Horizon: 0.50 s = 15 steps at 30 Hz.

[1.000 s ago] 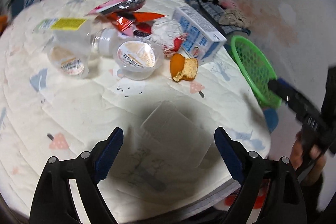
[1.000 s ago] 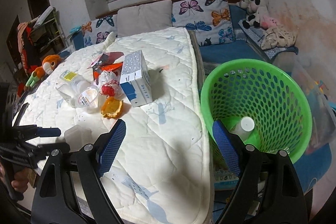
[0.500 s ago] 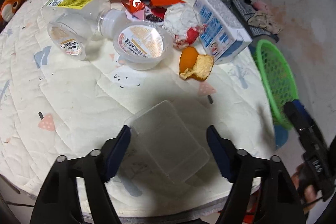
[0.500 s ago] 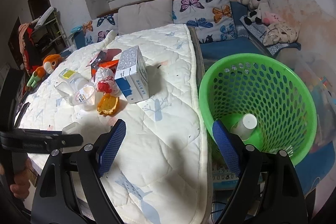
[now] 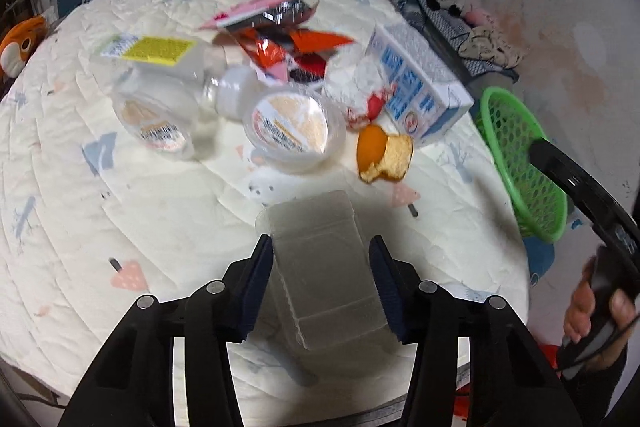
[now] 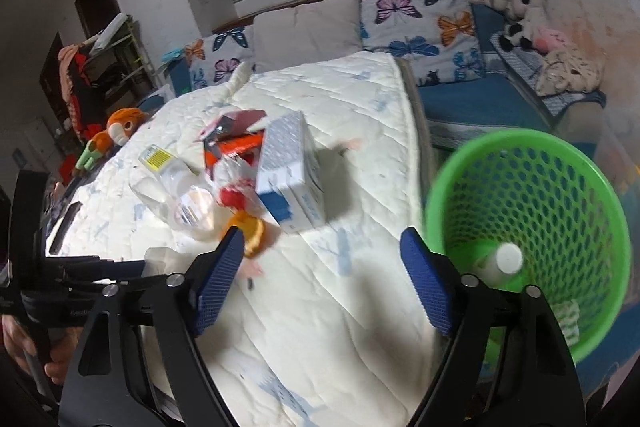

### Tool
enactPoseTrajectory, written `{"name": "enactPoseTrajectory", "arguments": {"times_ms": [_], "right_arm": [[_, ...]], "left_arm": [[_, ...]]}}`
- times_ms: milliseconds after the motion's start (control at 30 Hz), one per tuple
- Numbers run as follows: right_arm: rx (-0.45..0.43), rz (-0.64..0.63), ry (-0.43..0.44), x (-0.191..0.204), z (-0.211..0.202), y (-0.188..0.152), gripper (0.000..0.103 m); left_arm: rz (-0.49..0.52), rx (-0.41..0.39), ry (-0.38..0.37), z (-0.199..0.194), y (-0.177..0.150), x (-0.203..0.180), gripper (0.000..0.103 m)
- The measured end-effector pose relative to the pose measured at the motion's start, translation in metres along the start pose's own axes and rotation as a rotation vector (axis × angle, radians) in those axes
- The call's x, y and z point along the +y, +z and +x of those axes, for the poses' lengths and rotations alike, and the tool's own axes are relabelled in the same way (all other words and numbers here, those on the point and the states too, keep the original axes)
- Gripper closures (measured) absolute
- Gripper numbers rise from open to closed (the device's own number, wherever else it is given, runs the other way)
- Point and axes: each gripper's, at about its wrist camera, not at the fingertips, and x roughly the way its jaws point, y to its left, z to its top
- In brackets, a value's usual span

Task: Collect trash
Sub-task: 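Grasp the clear plastic container with the left tool while the right tool grasps the white-blue box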

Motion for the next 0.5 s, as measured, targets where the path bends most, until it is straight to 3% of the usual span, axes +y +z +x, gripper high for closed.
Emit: {"name": "enactPoseTrajectory", "arguments": {"times_ms": [233,500], "right_arm": [[0.043,-0.02,0.043,0.018,0.038,0.038,0.035],[0.126,-0.049,-0.002,0.024,0.088,0.056,0.04]], "left_arm": [[0.016,-0.058,-0.009,-0.017,0.013,0.016,0.055],[0.022,-0.1,-0.006,-0.03,0.028,0.03,0.055]]}}
